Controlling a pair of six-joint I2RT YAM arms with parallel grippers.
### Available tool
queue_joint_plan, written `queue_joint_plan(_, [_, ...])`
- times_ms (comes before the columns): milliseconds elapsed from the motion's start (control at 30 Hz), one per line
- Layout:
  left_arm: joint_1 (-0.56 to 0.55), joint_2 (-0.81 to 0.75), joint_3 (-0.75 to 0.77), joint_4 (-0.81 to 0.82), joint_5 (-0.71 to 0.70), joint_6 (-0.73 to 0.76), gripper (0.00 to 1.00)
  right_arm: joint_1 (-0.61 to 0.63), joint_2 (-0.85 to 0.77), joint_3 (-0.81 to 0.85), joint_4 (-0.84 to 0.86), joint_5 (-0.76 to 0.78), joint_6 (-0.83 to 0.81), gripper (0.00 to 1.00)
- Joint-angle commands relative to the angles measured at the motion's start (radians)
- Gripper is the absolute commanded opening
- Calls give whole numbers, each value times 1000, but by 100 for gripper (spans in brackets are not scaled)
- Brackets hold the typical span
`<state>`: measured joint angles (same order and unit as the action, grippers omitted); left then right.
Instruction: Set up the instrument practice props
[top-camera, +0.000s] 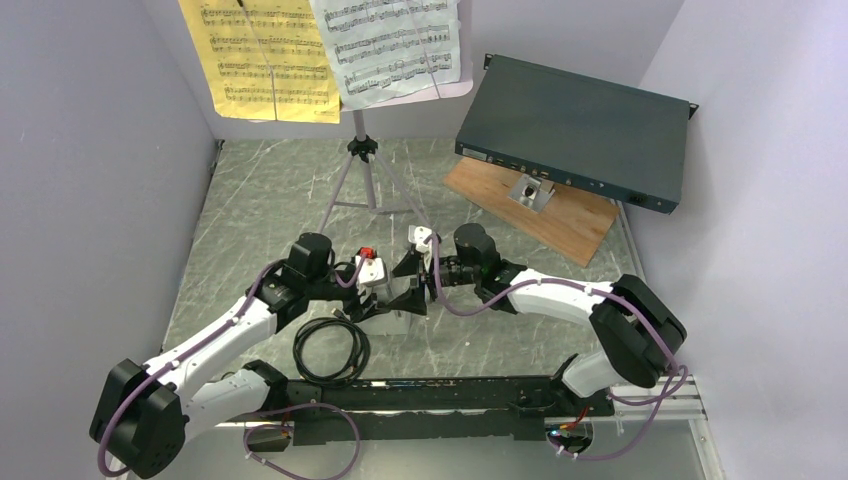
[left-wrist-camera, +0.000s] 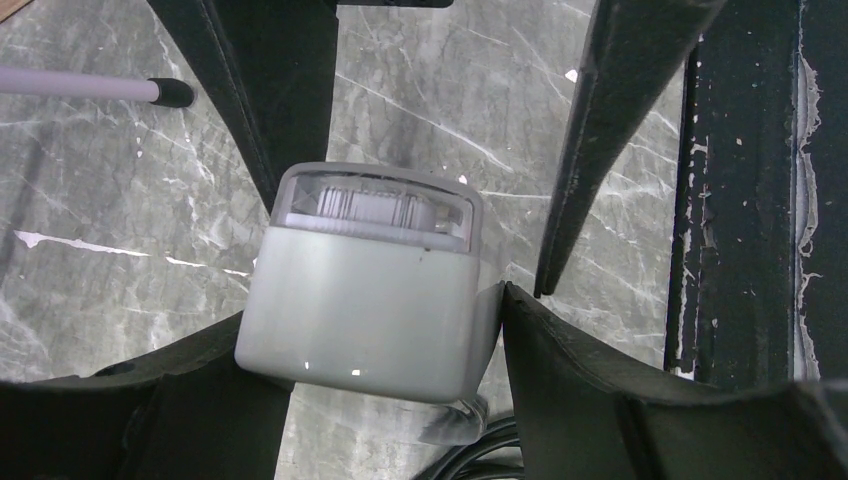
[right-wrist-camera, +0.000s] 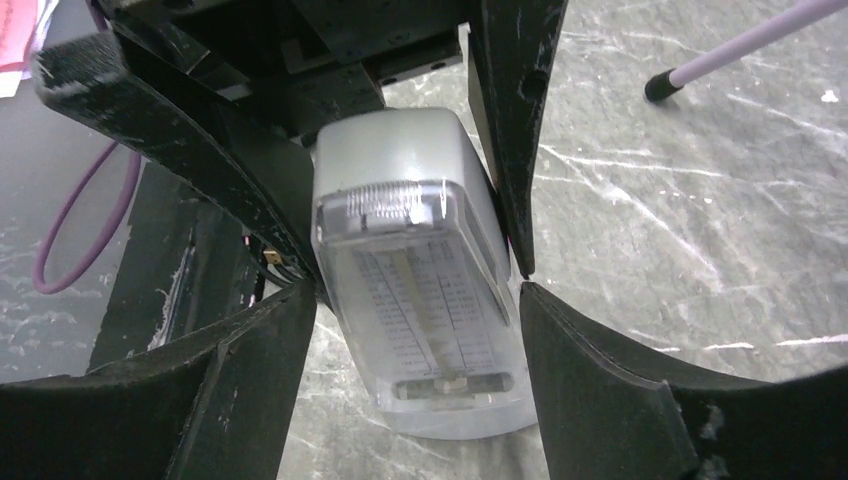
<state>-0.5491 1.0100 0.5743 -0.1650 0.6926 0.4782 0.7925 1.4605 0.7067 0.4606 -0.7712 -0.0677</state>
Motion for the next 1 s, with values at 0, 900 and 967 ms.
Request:
queue_joint_plan(0, [-7,9,17,-61,73,37,0,2,-3,6,107,-43,21,77])
queue_joint_plan(900, [-6,-128,-52,-16,-32,72,0,-15,-226,-229,437,81,209,0])
queue_joint_plan(967, [-6,-135,-55,-16,-43,77,0,32,-259,-194,190,212,7,0])
